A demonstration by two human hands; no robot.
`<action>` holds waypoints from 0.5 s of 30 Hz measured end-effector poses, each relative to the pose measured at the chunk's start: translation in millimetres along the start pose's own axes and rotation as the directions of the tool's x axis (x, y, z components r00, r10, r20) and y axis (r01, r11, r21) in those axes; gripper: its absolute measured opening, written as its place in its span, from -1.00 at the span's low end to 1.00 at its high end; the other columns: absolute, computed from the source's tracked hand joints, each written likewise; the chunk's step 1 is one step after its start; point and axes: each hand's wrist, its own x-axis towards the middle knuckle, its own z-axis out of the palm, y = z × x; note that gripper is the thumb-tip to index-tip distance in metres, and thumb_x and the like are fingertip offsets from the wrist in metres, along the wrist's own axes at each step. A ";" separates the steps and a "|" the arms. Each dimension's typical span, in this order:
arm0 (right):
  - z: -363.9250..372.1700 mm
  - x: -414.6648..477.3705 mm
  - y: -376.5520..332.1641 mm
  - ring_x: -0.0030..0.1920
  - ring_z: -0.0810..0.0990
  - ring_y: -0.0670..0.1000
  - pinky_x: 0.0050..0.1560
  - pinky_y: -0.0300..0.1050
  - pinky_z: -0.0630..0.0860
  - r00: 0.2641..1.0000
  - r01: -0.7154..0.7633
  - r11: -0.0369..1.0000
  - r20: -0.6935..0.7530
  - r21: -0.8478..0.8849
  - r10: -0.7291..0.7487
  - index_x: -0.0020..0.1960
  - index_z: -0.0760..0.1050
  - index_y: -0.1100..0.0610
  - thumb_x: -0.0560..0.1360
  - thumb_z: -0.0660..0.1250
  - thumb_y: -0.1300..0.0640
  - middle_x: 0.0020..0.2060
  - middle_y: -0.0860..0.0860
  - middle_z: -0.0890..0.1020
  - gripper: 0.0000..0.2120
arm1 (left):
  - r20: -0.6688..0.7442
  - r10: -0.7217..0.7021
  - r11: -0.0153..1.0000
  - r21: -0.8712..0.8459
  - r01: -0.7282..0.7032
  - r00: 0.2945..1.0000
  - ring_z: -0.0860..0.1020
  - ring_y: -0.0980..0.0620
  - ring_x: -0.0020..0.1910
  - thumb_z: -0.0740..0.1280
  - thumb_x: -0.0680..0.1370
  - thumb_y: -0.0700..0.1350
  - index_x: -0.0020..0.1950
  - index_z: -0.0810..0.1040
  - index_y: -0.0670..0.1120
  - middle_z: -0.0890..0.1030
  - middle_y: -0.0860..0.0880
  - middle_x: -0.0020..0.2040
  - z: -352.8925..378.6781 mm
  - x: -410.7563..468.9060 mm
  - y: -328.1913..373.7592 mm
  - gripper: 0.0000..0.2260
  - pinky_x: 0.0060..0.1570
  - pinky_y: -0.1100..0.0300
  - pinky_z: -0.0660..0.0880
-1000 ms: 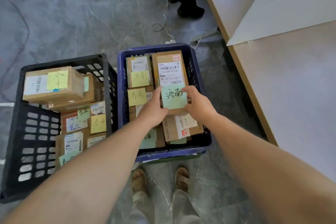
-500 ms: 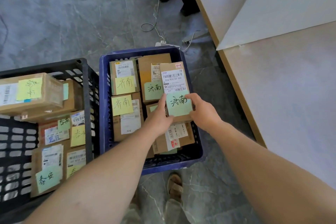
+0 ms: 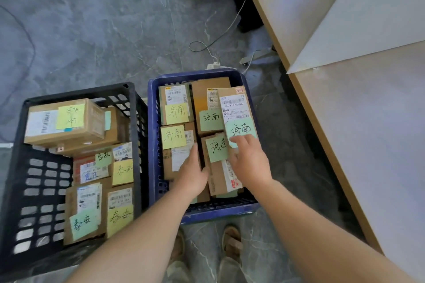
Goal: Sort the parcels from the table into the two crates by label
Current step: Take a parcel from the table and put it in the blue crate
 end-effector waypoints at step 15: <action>129.2 2.2 -44.2 0.44 0.24 0.13 0.36 -0.03 0.33 0.922 -0.056 0.995 0.379 -0.086 0.084 0.50 0.17 0.12 0.59 0.14 0.27 0.46 0.15 0.22 -0.51 | -0.081 -0.090 0.996 0.019 0.092 0.993 0.29 -0.08 0.45 0.23 0.61 -0.13 0.57 0.08 0.05 0.22 -0.05 0.53 -0.7 36.2 -108.3 -0.44 0.34 0.02 0.36</action>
